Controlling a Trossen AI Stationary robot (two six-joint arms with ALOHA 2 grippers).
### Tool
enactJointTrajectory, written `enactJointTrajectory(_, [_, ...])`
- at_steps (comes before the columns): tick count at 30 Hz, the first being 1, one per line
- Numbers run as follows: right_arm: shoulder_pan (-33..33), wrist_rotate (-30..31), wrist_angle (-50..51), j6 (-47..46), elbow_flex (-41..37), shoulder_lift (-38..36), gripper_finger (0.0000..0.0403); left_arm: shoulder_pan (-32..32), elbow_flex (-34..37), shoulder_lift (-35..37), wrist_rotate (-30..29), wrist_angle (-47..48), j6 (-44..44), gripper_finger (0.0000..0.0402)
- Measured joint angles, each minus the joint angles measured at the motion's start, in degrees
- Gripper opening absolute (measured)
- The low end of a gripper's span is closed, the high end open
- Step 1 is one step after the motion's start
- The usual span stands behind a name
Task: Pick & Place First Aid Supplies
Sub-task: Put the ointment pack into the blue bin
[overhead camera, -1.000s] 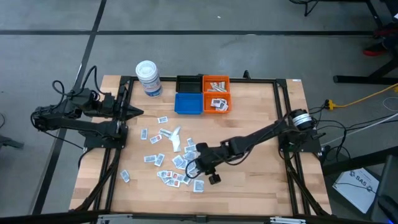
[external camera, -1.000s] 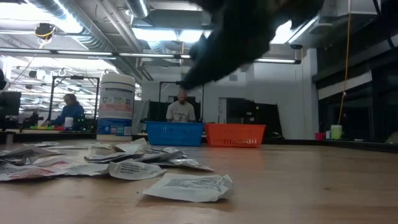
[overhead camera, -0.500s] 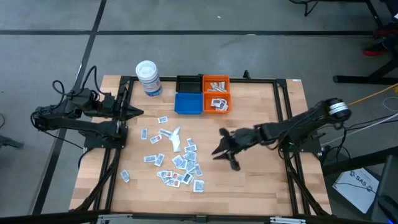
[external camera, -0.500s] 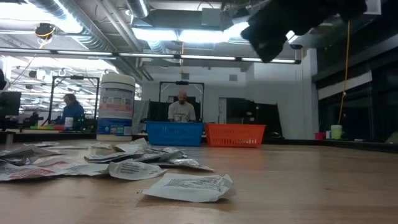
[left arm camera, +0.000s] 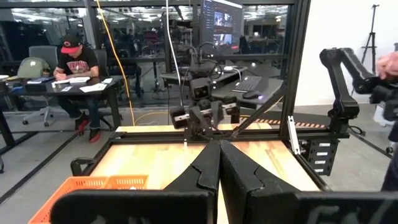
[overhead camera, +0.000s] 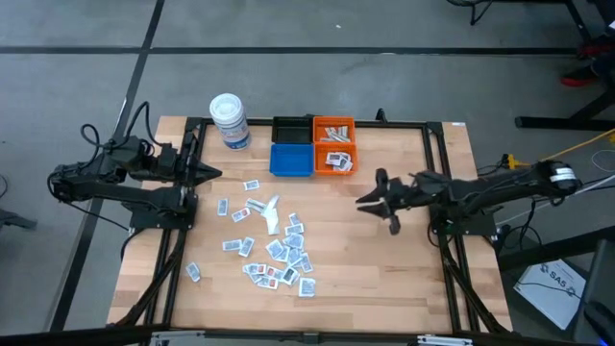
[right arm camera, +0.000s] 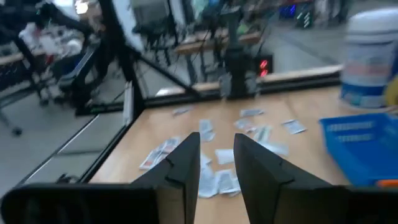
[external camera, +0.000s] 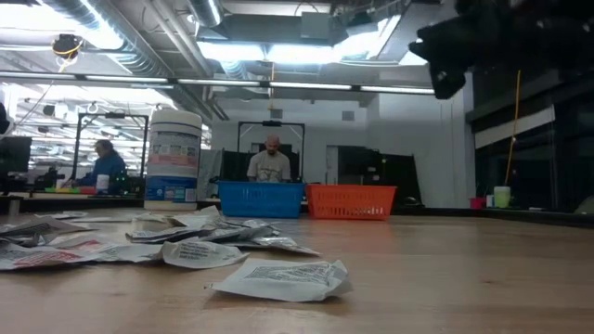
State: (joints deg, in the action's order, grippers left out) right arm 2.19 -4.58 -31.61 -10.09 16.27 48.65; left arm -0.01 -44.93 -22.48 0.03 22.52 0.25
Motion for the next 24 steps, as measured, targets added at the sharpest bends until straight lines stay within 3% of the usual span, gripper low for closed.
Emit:
enactJointTrajectory(18, [-6.79,0.0,-0.53,0.13,-16.03,-25.12,0.01,-0.01,0.0,0.02,-0.01,0.0,-0.04,0.0004])
enactJointTrajectory(24, [-7.36,0.02,2.24,0.04,-15.97,-29.73,0.01,-0.02,0.0,0.02,0.0,0.0,0.0,0.0004])
